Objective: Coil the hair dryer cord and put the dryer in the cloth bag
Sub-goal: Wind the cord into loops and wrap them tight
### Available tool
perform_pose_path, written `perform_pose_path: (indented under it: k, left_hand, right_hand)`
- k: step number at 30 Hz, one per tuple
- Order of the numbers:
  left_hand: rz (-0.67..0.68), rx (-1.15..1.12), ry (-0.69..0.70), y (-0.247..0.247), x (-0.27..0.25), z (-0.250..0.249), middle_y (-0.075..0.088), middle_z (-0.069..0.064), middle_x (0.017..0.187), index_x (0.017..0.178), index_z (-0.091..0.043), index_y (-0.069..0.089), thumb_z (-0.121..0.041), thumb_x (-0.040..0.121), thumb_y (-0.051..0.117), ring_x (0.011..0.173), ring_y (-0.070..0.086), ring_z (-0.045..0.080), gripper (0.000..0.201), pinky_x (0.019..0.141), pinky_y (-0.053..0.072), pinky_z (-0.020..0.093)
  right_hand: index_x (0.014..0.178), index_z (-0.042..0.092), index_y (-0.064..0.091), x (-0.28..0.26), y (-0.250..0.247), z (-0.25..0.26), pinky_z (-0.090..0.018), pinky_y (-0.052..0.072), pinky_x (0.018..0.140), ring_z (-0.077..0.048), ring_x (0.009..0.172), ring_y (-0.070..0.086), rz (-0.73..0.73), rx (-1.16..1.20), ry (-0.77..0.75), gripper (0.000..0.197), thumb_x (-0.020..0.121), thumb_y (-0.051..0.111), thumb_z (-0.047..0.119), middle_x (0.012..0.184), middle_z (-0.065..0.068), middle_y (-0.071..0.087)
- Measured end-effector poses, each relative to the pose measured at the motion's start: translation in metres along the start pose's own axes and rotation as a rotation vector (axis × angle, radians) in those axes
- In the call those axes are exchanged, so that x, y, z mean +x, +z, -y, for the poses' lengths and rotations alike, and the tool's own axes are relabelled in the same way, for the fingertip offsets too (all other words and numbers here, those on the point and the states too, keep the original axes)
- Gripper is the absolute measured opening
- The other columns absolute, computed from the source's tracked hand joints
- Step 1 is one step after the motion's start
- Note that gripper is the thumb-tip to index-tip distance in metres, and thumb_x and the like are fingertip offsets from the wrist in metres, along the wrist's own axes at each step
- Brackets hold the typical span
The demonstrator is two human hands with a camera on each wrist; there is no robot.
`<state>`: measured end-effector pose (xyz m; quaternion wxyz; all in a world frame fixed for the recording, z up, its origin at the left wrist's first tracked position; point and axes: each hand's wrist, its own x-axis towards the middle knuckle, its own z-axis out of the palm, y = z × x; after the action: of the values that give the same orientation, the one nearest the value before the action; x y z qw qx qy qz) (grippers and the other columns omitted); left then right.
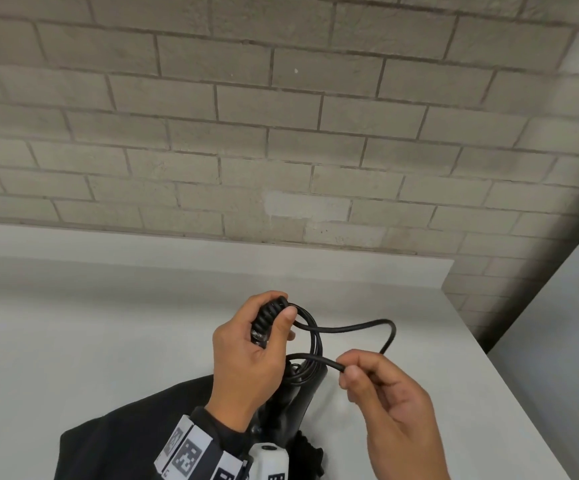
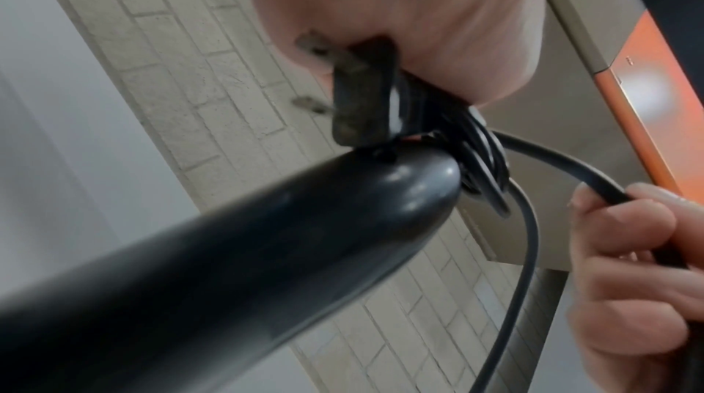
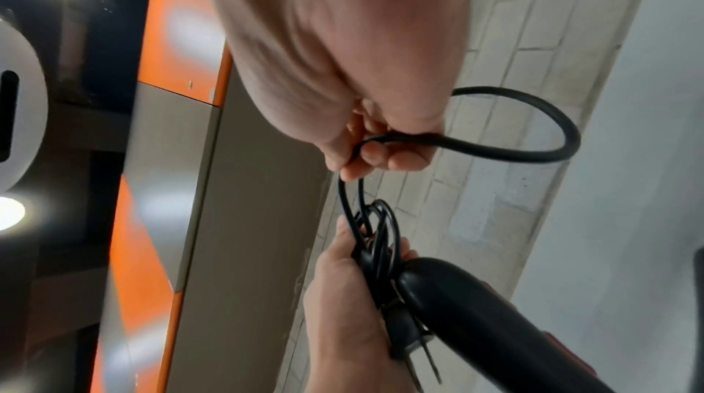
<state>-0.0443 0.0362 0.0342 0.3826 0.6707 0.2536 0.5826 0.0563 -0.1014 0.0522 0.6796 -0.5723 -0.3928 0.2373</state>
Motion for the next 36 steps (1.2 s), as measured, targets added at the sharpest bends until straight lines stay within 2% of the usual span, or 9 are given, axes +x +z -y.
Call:
perform_pose_path:
  k: [3, 10, 16, 20, 26, 30, 32, 34, 36]
  left_hand:
    - [0.012, 0.008, 0.004, 0.003, -0.001, 0.000, 0.071, -0.012, 0.085, 0.102, -0.031, 0.066, -0.043, 0.087, 0.063, 0.066, 0.072, 0.011, 0.020, 0.063, 0.058, 0.025]
    - [0.010, 0.061, 0.005, 0.001, 0.000, -0.001, 0.072, -0.015, 0.088, 0.103, -0.032, 0.067, -0.047, 0.086, 0.063, 0.074, 0.073, 0.014, 0.023, 0.069, 0.059, 0.036]
    - [0.005, 0.096, 0.011, 0.001, 0.000, -0.002, 0.071, -0.015, 0.083, 0.103, -0.025, 0.069, -0.046, 0.087, 0.062, 0.076, 0.071, 0.008, 0.027, 0.071, 0.056, 0.022]
    - [0.013, 0.091, -0.001, 0.004, -0.001, -0.005, 0.072, -0.016, 0.085, 0.103, -0.026, 0.068, -0.043, 0.088, 0.067, 0.072, 0.070, 0.007, 0.023, 0.068, 0.054, 0.017]
    - [-0.058, 0.102, -0.062, -0.004, 0.007, -0.002, 0.072, -0.013, 0.084, 0.098, -0.020, 0.071, -0.033, 0.085, 0.067, 0.079, 0.068, 0.000, 0.018, 0.069, 0.047, 0.006]
    - [-0.101, 0.073, -0.121, -0.014, 0.014, 0.005, 0.073, -0.010, 0.082, 0.097, -0.021, 0.071, -0.038, 0.084, 0.066, 0.080, 0.070, 0.004, 0.022, 0.075, 0.054, 0.016]
    - [-0.106, 0.036, -0.152, -0.017, 0.016, 0.007, 0.074, -0.010, 0.081, 0.098, -0.022, 0.071, -0.040, 0.084, 0.065, 0.078, 0.073, 0.009, 0.023, 0.079, 0.057, 0.027]
    - [-0.108, 0.006, -0.170, -0.018, 0.015, 0.007, 0.074, -0.010, 0.082, 0.097, -0.022, 0.070, -0.039, 0.084, 0.065, 0.076, 0.074, 0.012, 0.022, 0.080, 0.058, 0.034]
    - [-0.092, 0.002, -0.171, -0.018, 0.014, 0.005, 0.074, -0.009, 0.081, 0.097, -0.022, 0.070, -0.040, 0.084, 0.065, 0.075, 0.074, 0.013, 0.023, 0.080, 0.058, 0.036]
  right_hand:
    - [0.079, 0.021, 0.076, 0.000, 0.001, -0.003, -0.017, 0.051, 0.061, -0.011, 0.059, 0.060, -0.058, 0.083, 0.026, 0.002, 0.079, 0.075, 0.019, 0.068, -0.009, 0.070]
    - [0.075, 0.018, 0.080, 0.001, 0.007, 0.001, -0.015, 0.054, 0.064, -0.012, 0.064, 0.069, -0.109, 0.081, -0.018, 0.020, 0.070, 0.077, -0.001, 0.071, -0.010, 0.075]
    - [0.080, 0.029, 0.080, 0.003, 0.020, -0.009, -0.013, 0.052, 0.073, -0.015, 0.078, 0.071, -0.168, -0.066, -0.239, 0.026, 0.071, 0.075, 0.005, 0.081, 0.005, 0.076]
    - [0.086, 0.031, 0.078, 0.009, 0.027, -0.024, -0.010, 0.052, 0.072, -0.009, 0.083, 0.072, -0.152, -0.177, -0.334, 0.038, 0.074, 0.076, -0.006, 0.085, 0.013, 0.075]
    - [0.077, 0.029, 0.080, 0.007, 0.017, -0.019, -0.016, 0.053, 0.067, -0.016, 0.075, 0.072, -0.209, 0.011, -0.413, 0.032, 0.067, 0.075, 0.000, 0.079, 0.004, 0.077]
    - [0.074, 0.022, 0.078, 0.008, -0.011, -0.011, -0.019, 0.057, 0.067, -0.016, 0.066, 0.070, -0.226, 0.264, -0.389, 0.012, 0.066, 0.085, 0.017, 0.075, -0.002, 0.075]
    - [0.075, 0.020, 0.076, 0.009, -0.032, -0.016, -0.019, 0.056, 0.065, -0.015, 0.061, 0.068, -0.214, 0.312, -0.347, 0.019, 0.067, 0.075, 0.003, 0.070, -0.003, 0.073]
    - [0.077, 0.020, 0.075, 0.006, -0.055, -0.022, -0.021, 0.056, 0.065, -0.017, 0.065, 0.068, -0.117, 0.215, -0.288, 0.031, 0.066, 0.063, -0.006, 0.068, -0.007, 0.072]
    - [0.077, 0.024, 0.076, 0.004, -0.078, -0.028, -0.022, 0.055, 0.080, -0.016, 0.082, 0.071, 0.077, -0.048, -0.276, 0.018, 0.065, 0.081, 0.013, 0.071, -0.004, 0.074]
